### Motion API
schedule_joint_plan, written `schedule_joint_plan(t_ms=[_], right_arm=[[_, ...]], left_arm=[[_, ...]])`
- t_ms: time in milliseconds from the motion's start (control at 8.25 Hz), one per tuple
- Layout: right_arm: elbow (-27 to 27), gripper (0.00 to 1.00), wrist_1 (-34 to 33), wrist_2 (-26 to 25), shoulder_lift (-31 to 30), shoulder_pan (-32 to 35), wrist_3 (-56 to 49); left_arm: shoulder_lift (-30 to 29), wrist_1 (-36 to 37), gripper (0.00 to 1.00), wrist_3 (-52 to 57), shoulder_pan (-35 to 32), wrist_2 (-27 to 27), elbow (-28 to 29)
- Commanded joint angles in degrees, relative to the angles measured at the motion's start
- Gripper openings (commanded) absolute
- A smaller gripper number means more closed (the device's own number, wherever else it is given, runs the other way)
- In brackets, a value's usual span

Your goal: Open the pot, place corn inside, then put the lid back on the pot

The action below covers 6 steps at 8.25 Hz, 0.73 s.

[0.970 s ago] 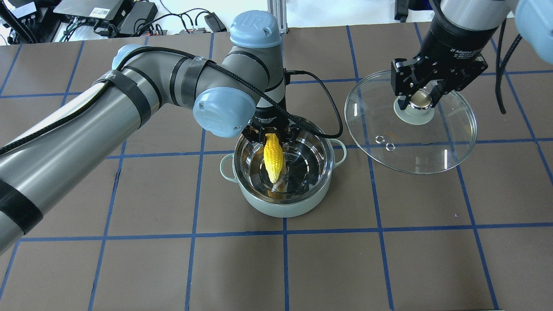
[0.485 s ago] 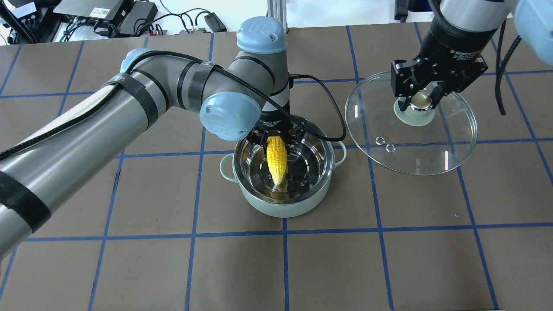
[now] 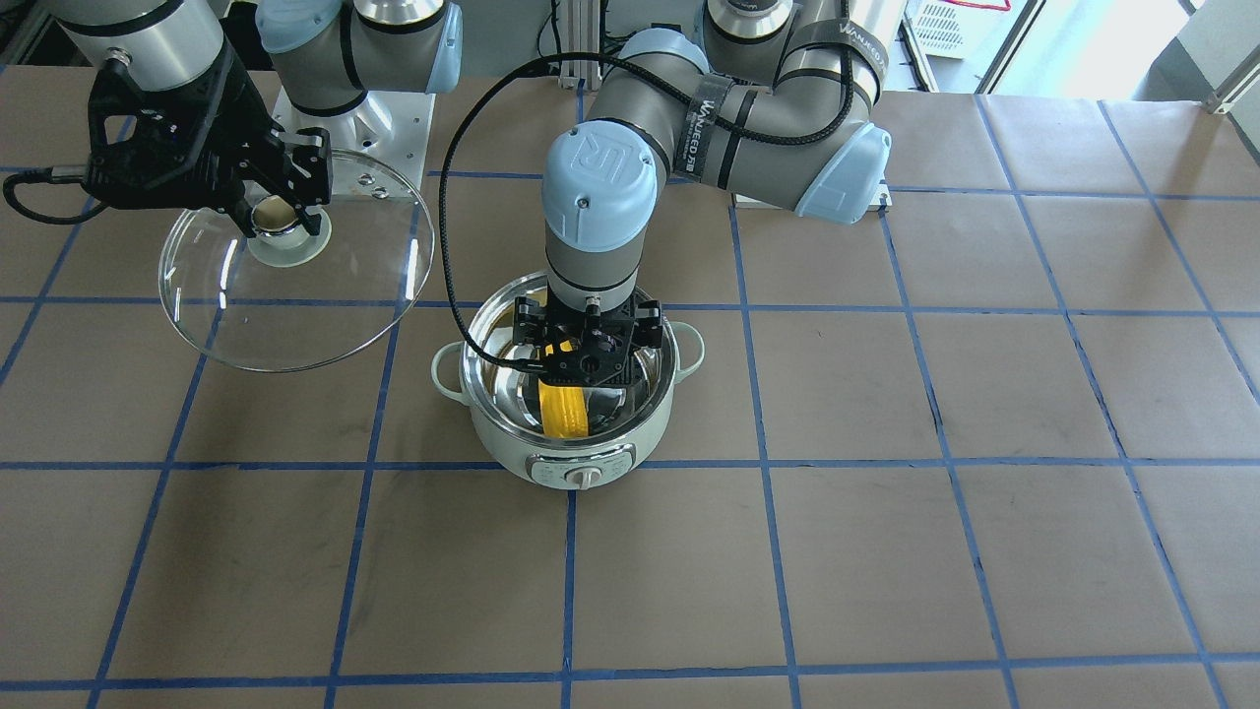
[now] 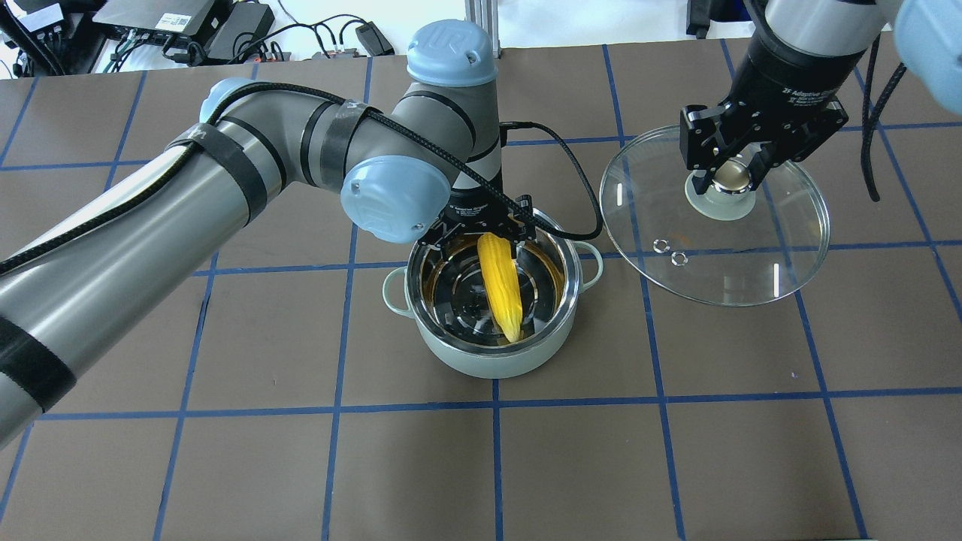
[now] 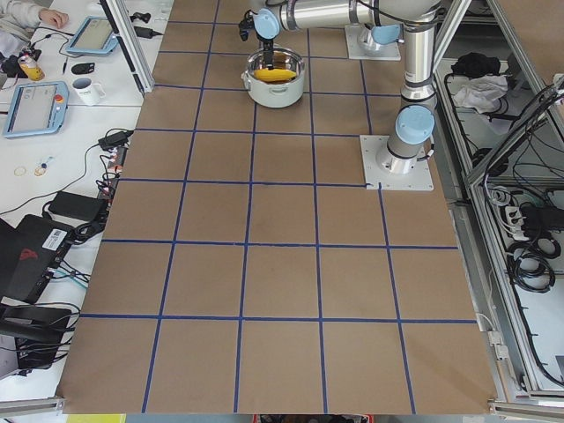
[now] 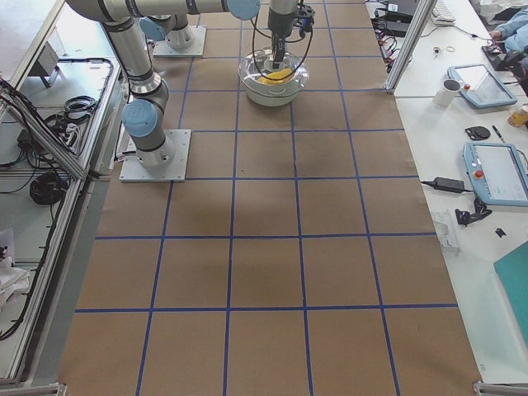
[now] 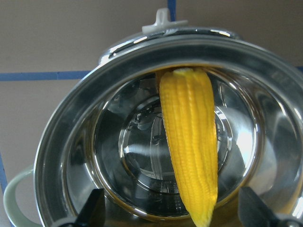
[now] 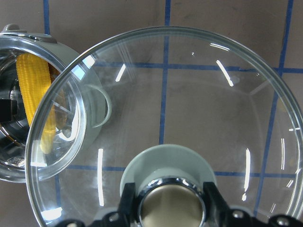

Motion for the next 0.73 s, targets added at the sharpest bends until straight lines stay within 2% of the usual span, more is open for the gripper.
schedule_joint_plan(t_ms=[0,242,364,485,606], right_arm=[[0.19,0.00,-0.17,0.13,0.00,0.21,0.61],[0.45,0.00,-0.35,0.66,0.35,1.43,3.22],[0.54,0.00,-0.79,1.71,1.13,4.40,5.85],[0.54,0.00,-2.96,1.72,3.58,9.65,12.15],[0.46,0.00,-10.30,1.63,7.52,16.57,19.34]], left_arm=[[1.90,-1.90,1.00,0.61,1.62,3.03,3.16],[3.49,-5.07,1.00,1.31,8.00,3.84,8.51],[4.36,-8.64,1.00,2.18,12.31,3.93,10.63],[5.24,-8.85,1.00,4.45,16.27,3.23,11.52],[6.21,-9.12,1.00,8.13,19.79,3.92,11.70]])
